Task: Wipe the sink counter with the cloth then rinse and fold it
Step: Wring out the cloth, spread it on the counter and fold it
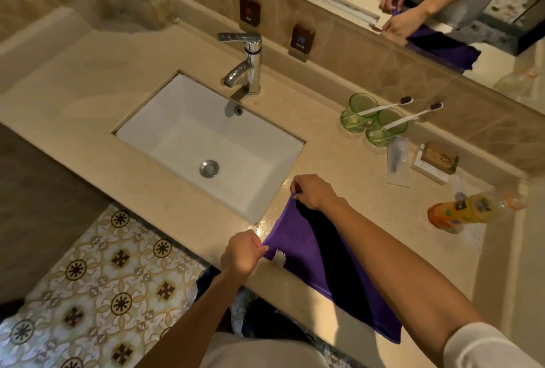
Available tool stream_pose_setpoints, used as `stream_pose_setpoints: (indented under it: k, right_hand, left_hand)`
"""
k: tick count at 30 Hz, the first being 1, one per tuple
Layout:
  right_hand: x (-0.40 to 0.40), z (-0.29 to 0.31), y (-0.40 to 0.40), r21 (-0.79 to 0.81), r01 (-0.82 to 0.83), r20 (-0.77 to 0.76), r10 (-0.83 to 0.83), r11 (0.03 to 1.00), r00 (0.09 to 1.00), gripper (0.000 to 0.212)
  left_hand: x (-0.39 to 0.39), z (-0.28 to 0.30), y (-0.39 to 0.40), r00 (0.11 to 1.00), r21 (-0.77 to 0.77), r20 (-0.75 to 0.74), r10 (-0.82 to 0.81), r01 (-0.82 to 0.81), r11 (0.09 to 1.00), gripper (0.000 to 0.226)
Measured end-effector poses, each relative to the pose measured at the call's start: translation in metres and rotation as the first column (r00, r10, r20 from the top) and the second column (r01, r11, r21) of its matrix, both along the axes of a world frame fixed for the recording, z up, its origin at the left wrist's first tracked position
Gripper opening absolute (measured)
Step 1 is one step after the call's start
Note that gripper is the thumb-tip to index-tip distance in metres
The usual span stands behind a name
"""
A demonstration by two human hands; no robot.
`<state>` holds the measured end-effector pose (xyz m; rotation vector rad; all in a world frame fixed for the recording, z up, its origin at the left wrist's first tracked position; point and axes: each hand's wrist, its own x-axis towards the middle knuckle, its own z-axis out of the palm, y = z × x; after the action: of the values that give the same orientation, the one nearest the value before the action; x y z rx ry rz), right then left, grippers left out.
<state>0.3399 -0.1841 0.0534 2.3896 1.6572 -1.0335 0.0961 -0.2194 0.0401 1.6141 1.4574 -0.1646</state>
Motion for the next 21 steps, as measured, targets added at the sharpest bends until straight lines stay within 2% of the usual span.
stream_pose_setpoints:
  k: [3, 7, 11, 13, 17, 21]
  right_hand:
    - [-0.001, 0.008, 0.014, 0.024, 0.030, -0.033, -0.029, 0.999, 0.999, 0.010]
    - [-0.010, 0.022, 0.039, 0.102, 0.027, -0.124, -0.014, 0.994, 0.992, 0.012]
    - [-0.016, 0.035, 0.057, 0.187, 0.031, -0.162, -0.001, 0.982, 0.987, 0.009]
    - [-0.014, 0.041, 0.059, 0.209, 0.009, -0.141, 0.021, 0.978, 0.990, 0.020]
    - [0.003, 0.059, 0.036, 0.238, -0.055, -0.110, 0.083, 0.970, 0.991, 0.024]
    - [0.030, 0.075, -0.017, 0.279, -0.022, -0.097, 0.051, 0.960, 0.994, 0.018]
  left_hand:
    - [-0.010, -0.001, 0.012, 0.988, -0.017, 0.116, 0.098, -0.096, 0.995, 0.026]
    - [-0.022, 0.009, 0.035, 0.962, 0.009, 0.179, 0.204, -0.209, 0.978, 0.013]
    - [-0.030, 0.030, 0.061, 0.952, 0.030, 0.213, 0.221, -0.232, 0.972, 0.009]
    - [-0.031, 0.043, 0.067, 0.942, 0.041, 0.246, 0.227, -0.244, 0.969, 0.009]
    - [-0.021, 0.073, 0.052, 0.940, 0.082, 0.316, 0.133, -0.167, 0.983, 0.009]
    - [0.005, 0.094, 0.012, 0.917, 0.130, 0.399, 0.007, -0.064, 0.990, 0.010]
